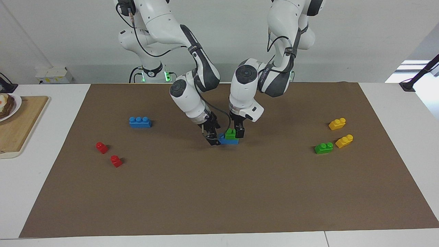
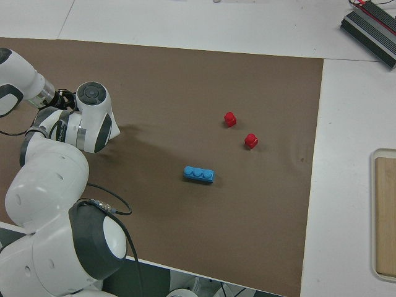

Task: Remove green block with left arm and hold with right
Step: 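Grasp the green end with the left gripper while the right gripper grasps blue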

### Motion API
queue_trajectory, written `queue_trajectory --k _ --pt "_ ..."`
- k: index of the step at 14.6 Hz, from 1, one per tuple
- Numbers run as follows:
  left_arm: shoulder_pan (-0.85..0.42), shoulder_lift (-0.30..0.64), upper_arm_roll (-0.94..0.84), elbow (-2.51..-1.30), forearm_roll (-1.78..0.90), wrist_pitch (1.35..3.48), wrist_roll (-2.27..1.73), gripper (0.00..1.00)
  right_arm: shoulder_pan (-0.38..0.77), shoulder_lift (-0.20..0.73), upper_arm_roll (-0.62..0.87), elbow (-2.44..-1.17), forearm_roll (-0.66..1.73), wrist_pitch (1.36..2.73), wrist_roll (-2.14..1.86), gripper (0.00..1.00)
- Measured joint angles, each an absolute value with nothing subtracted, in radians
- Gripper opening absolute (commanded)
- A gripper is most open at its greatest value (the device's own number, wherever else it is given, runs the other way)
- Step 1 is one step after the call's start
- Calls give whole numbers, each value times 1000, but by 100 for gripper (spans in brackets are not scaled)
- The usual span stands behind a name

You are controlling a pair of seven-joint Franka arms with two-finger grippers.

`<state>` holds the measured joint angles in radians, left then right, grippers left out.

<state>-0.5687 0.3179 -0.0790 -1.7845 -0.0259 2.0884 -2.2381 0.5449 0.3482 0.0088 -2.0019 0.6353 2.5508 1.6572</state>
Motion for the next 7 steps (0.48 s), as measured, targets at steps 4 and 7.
queue_trajectory --k 4,7 --pt "-569 332 -79 -1788 -26 2118 -2245 100 560 381 9 -1992 635 2584 1667 98" --pt "-569 333 -78 -1798 -26 2129 -2246 100 567 404 9 -1990 635 2603 1667 92"
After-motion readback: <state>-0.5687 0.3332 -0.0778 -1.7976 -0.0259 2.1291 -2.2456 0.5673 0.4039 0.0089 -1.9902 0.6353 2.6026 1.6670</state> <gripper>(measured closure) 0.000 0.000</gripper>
